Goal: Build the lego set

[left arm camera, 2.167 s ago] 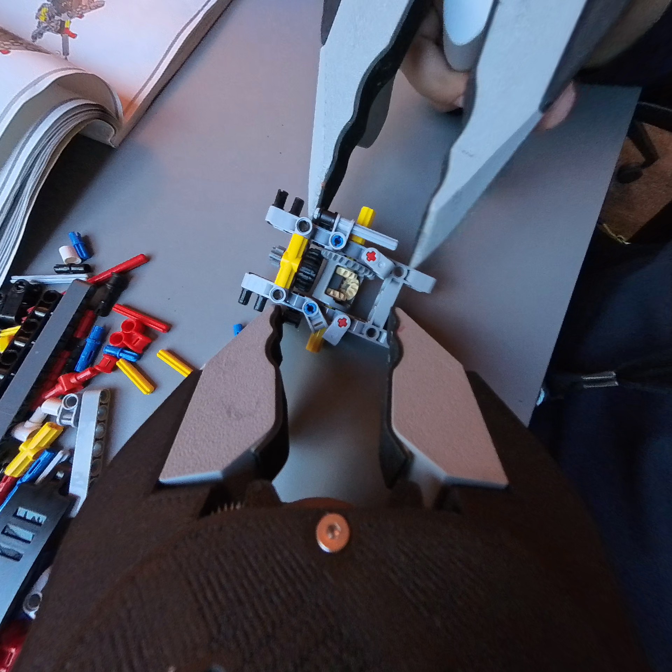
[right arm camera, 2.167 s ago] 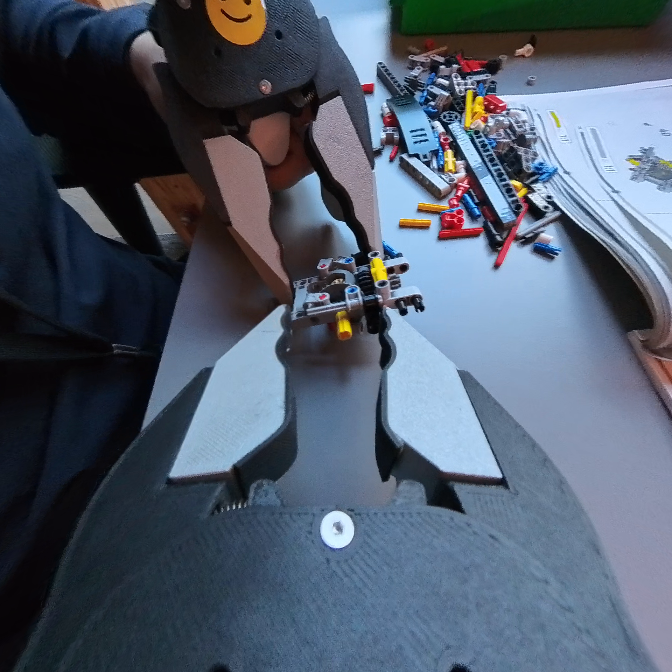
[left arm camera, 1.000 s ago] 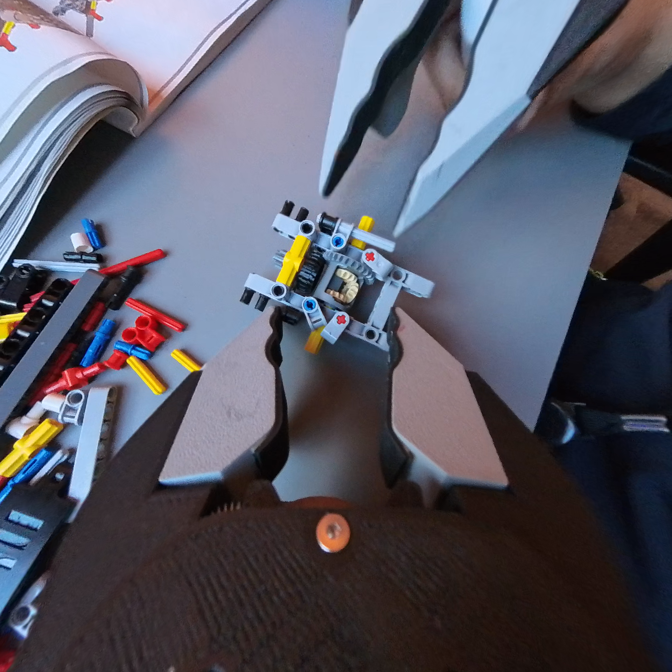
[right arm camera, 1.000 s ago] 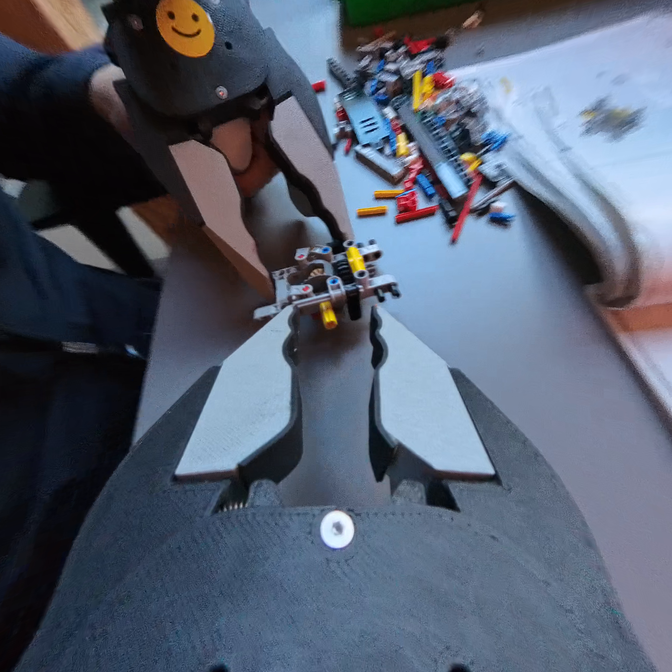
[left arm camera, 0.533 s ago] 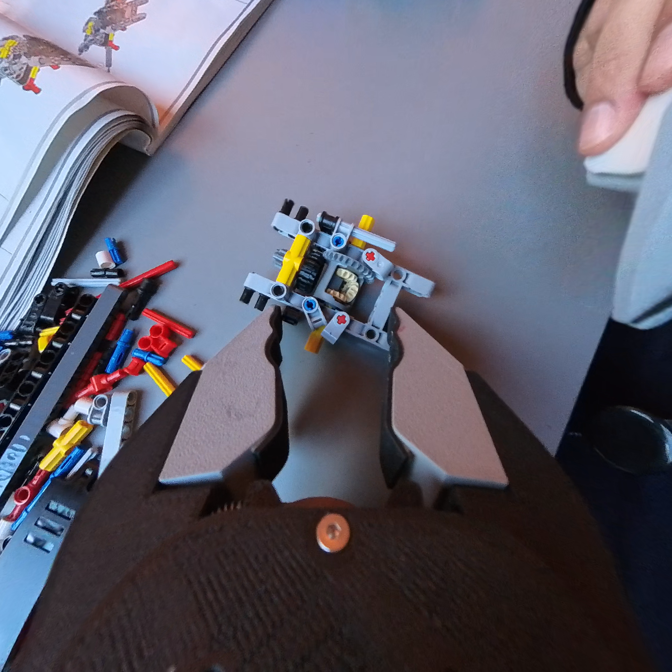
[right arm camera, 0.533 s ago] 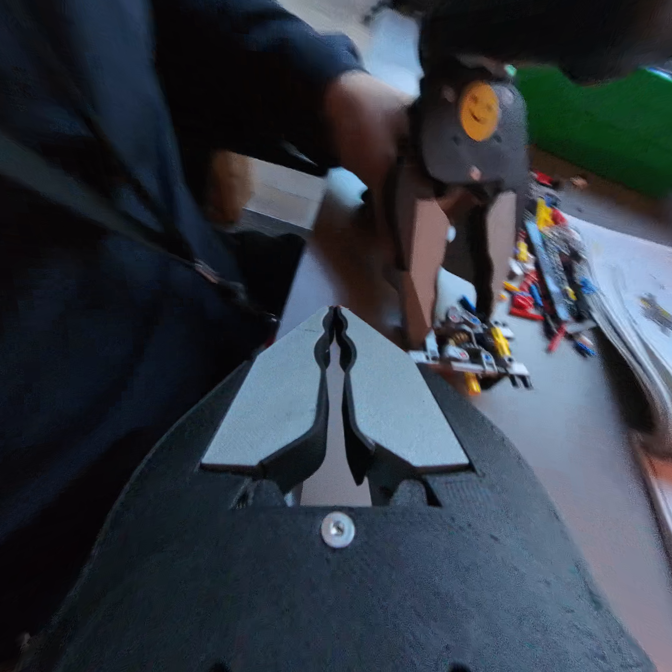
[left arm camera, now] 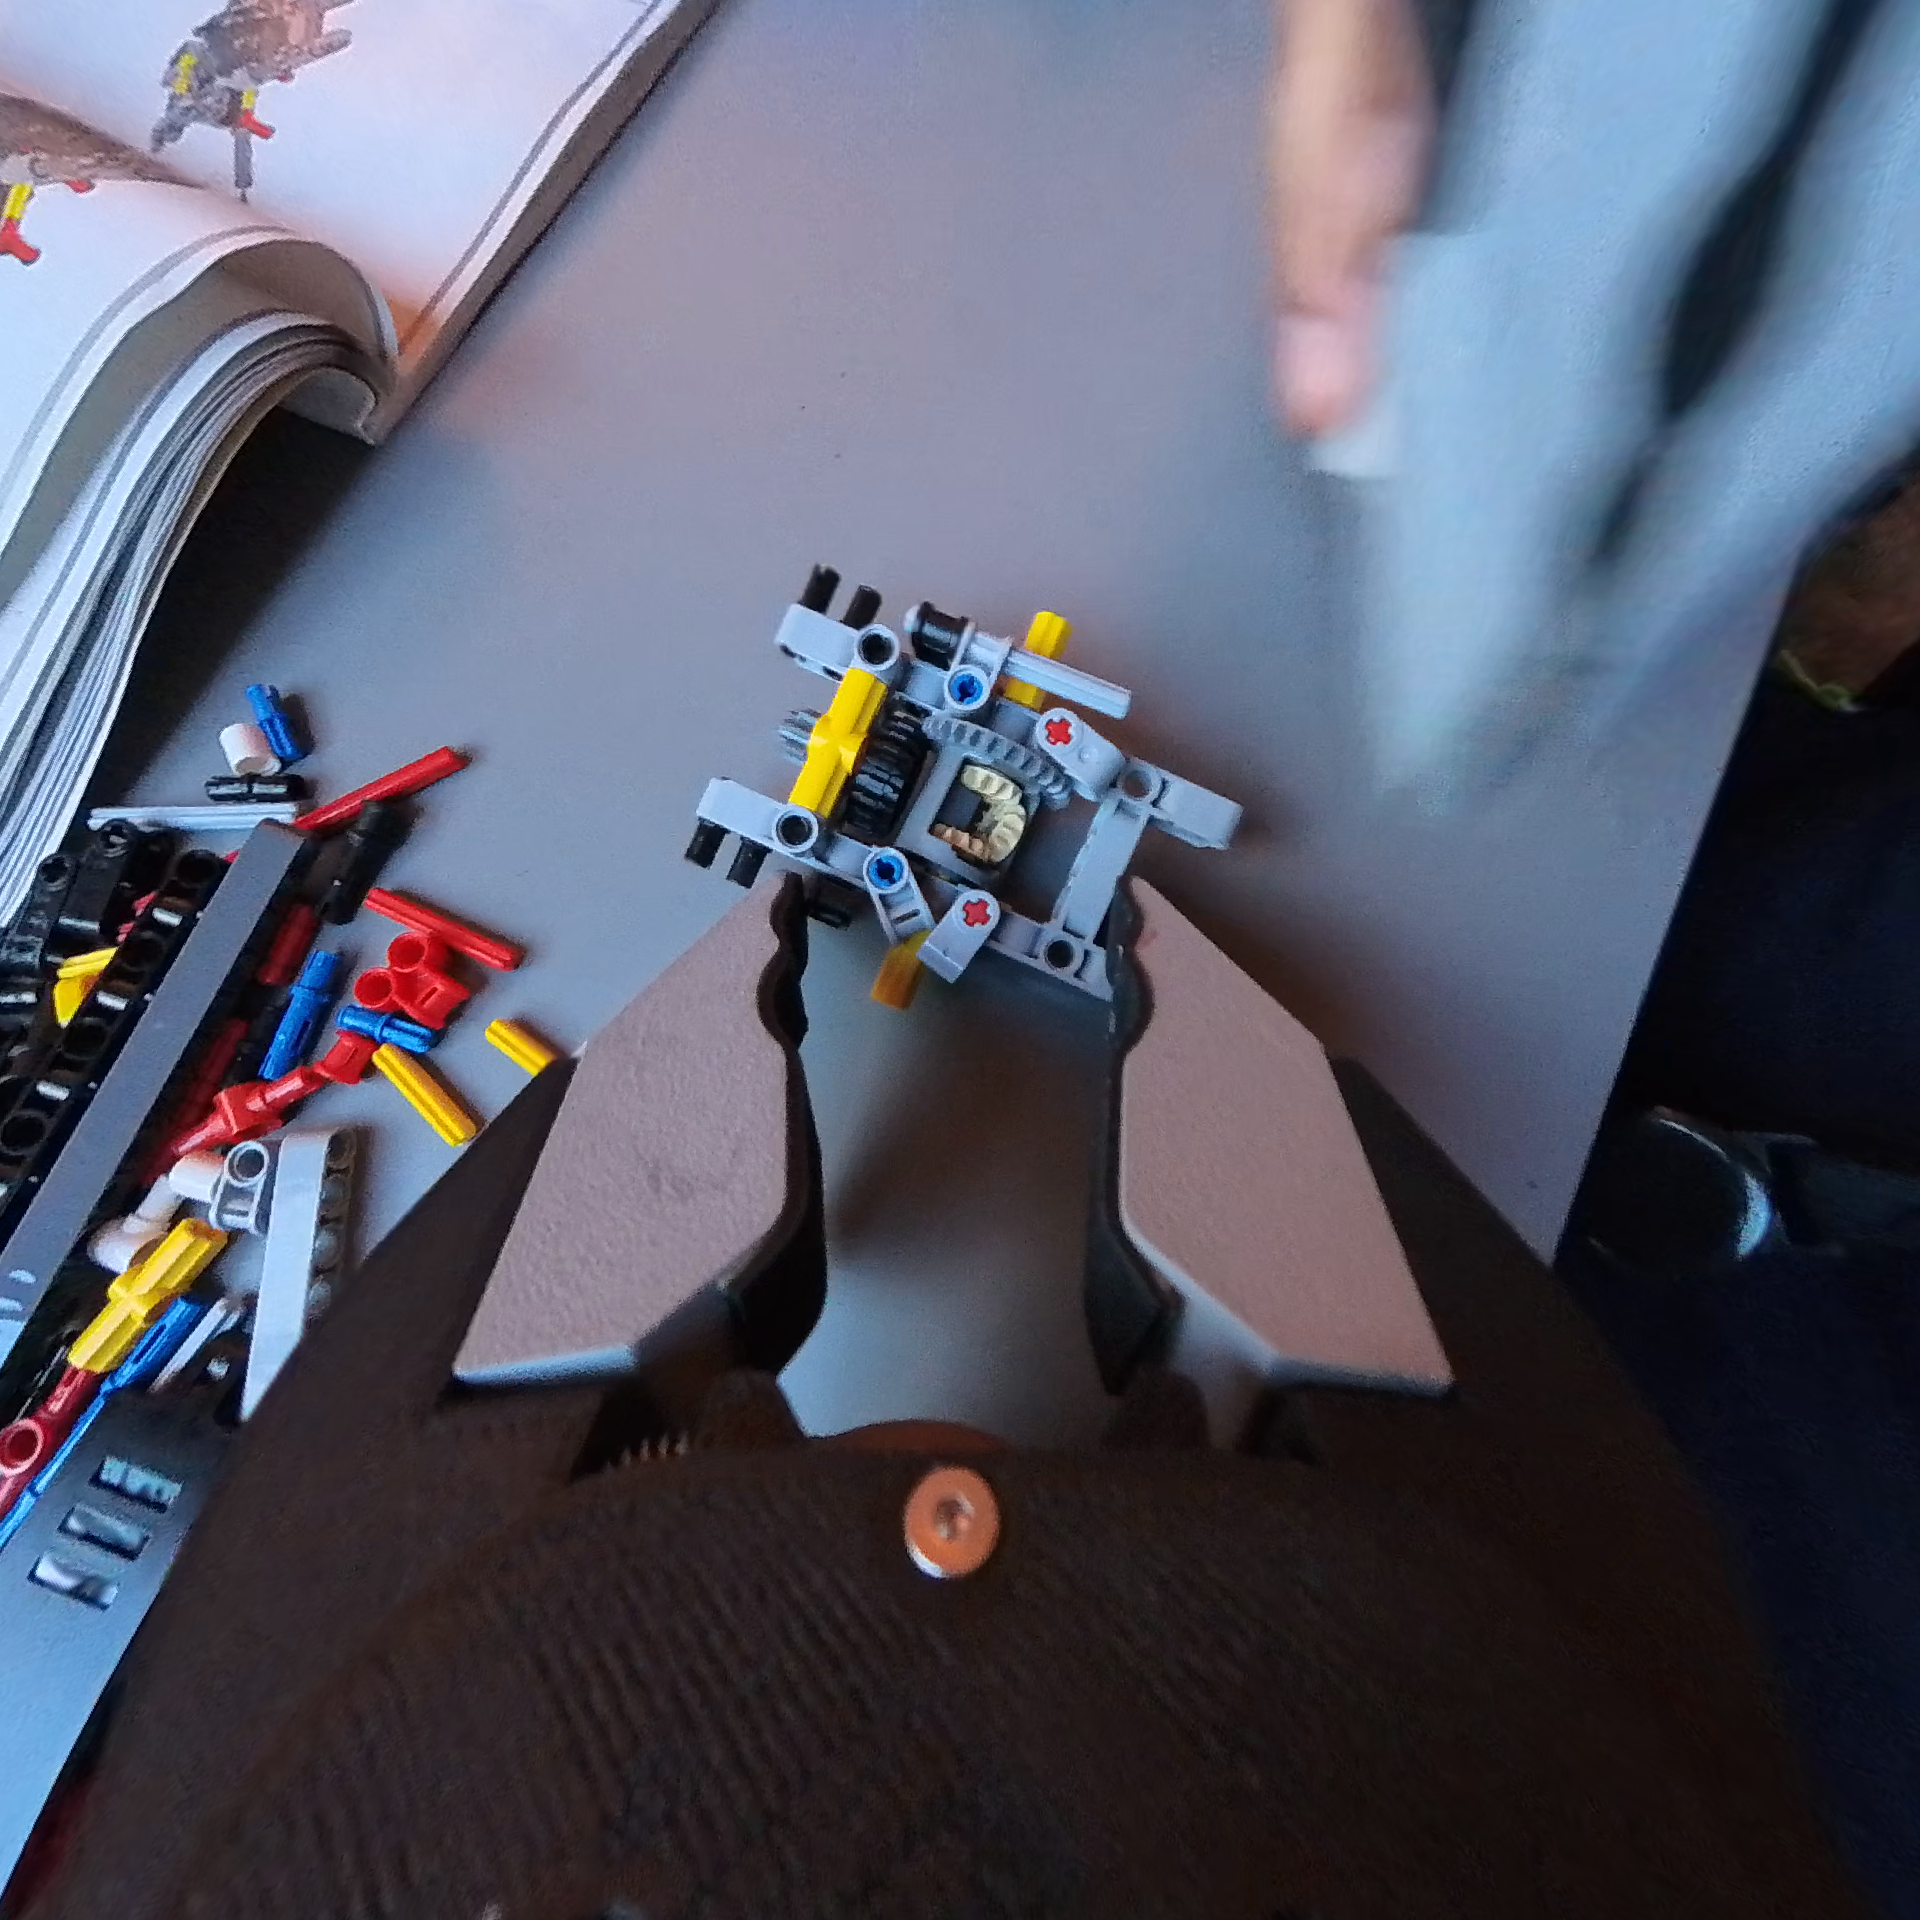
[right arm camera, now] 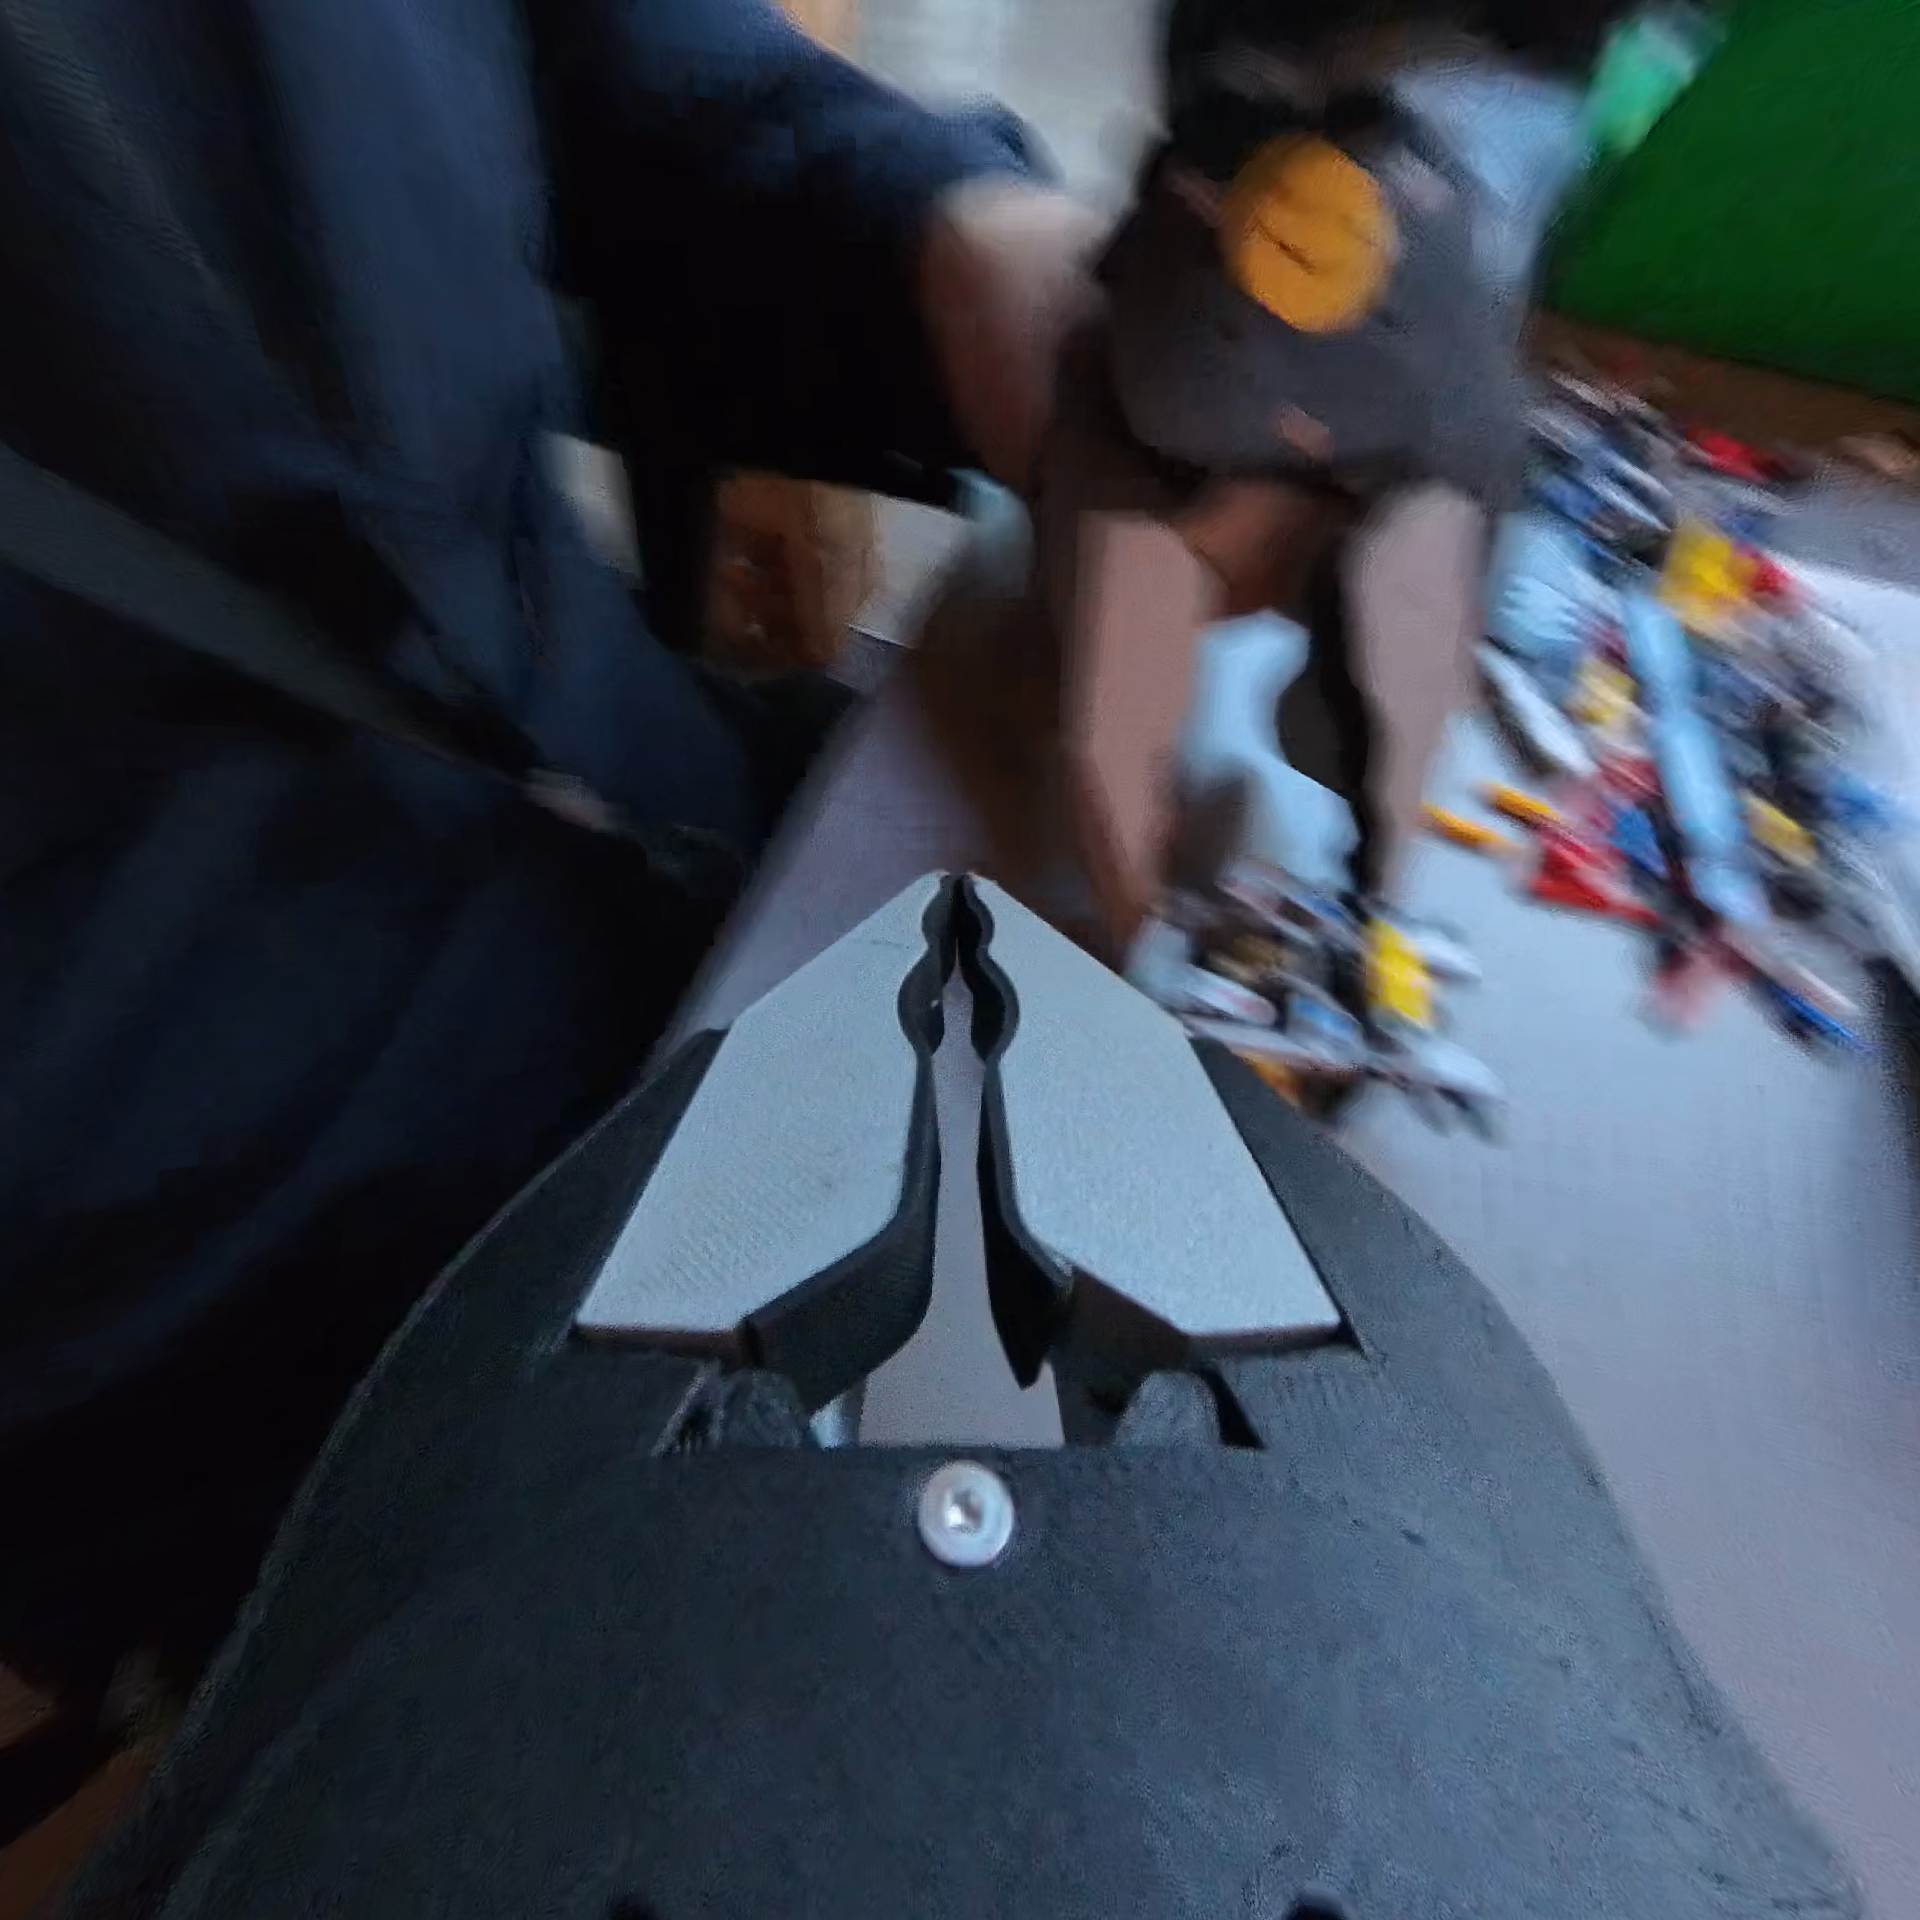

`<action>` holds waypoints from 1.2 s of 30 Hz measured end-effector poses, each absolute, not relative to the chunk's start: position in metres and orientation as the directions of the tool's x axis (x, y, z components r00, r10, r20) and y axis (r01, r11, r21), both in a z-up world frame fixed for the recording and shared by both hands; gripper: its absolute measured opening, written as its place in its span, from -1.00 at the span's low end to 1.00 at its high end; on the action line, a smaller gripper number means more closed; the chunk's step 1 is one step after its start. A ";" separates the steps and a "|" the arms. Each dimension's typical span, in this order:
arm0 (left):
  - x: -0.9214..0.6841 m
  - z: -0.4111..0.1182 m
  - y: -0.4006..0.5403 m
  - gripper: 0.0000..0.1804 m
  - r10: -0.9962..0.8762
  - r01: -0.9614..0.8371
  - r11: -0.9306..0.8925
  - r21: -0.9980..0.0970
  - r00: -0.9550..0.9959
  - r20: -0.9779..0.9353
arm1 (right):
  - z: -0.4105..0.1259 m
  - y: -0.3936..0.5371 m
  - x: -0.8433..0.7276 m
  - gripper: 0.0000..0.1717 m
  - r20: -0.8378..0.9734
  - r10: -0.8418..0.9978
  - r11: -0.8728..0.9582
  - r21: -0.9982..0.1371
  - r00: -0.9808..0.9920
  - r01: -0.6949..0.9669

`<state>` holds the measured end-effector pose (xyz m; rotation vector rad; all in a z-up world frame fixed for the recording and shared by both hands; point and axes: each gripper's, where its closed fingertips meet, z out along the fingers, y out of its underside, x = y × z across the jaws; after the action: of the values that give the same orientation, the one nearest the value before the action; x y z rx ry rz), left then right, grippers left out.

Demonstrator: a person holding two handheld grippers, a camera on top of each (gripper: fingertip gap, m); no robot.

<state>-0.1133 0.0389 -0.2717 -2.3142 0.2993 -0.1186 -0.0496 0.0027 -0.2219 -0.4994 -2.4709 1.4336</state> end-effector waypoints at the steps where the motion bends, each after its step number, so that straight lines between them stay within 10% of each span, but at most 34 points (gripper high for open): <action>1: -0.112 -0.272 0.039 -0.37 -0.258 -0.192 -0.662 -0.725 0.966 -0.020 | -0.235 0.026 -0.077 -1.00 0.109 0.550 0.504 -0.834 -0.828 0.225; 36: -0.115 -0.271 0.038 -0.37 -0.234 -0.170 -0.667 -0.725 0.972 -0.012 | -0.239 0.052 -0.100 -1.00 0.180 0.692 0.482 -0.836 -0.699 0.261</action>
<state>-0.1148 0.0377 -0.2711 -2.3150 0.2811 -0.1037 -0.0996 0.0519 -0.2387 -0.7873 -2.2273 1.1339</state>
